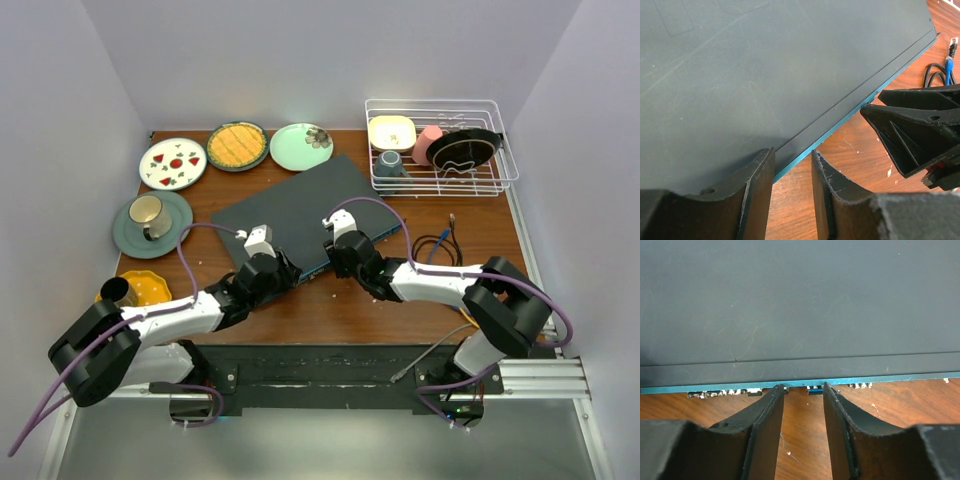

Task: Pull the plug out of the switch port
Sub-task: Adjust the switch port at the center of the board.

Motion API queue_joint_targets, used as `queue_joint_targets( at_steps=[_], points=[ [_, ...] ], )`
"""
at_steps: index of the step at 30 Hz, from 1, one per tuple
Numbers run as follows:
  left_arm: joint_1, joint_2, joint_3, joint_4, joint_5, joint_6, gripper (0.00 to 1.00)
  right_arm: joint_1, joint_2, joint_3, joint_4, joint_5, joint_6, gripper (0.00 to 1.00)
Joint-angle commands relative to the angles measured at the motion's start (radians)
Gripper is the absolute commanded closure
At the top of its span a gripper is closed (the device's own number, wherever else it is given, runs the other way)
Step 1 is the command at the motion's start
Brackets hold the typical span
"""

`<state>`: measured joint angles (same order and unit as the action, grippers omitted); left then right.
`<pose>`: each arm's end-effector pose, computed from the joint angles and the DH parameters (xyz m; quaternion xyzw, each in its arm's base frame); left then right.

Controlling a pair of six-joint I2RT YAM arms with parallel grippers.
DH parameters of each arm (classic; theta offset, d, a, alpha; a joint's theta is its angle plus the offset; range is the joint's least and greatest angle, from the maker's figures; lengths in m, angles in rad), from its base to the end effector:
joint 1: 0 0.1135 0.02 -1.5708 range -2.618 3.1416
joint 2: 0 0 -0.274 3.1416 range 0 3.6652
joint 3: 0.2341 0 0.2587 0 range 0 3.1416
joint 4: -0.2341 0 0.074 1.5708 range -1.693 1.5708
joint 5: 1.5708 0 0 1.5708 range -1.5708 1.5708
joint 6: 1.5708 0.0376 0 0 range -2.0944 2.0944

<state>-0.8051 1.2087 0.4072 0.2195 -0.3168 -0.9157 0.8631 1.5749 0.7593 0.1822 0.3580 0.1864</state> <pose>0.1698 -0.1597 0.1704 -0.1228 0.8638 -0.2647 0.4108 0.2215 0.2386 0.1808 -0.2155 0.8548 0.0852 0.4643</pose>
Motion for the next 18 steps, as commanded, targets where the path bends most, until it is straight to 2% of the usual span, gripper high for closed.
queue_joint_targets(
  at_steps=[1,10,11,13,15,18],
  points=[
    [-0.002,-0.006,-0.031,-0.072,0.025,-0.005,0.59,-0.009,0.016,0.028,-0.016,0.05,-0.028,0.59],
    [-0.002,-0.005,-0.038,-0.06,0.031,-0.009,0.59,-0.009,-0.032,-0.015,-0.02,0.05,-0.021,0.59],
    [0.0,-0.006,-0.039,-0.062,0.03,-0.009,0.59,-0.009,-0.038,-0.017,-0.021,0.049,-0.021,0.57],
    [-0.002,-0.008,-0.036,-0.066,0.03,-0.009,0.59,-0.009,-0.056,-0.025,-0.021,0.047,-0.019,0.46],
    [-0.002,-0.011,-0.038,-0.069,0.027,-0.008,0.59,-0.012,-0.075,-0.043,-0.015,0.045,-0.019,0.41],
    [-0.002,-0.012,-0.039,-0.066,0.022,-0.009,0.59,-0.018,-0.09,-0.051,-0.013,0.035,-0.022,0.4]
  ],
)
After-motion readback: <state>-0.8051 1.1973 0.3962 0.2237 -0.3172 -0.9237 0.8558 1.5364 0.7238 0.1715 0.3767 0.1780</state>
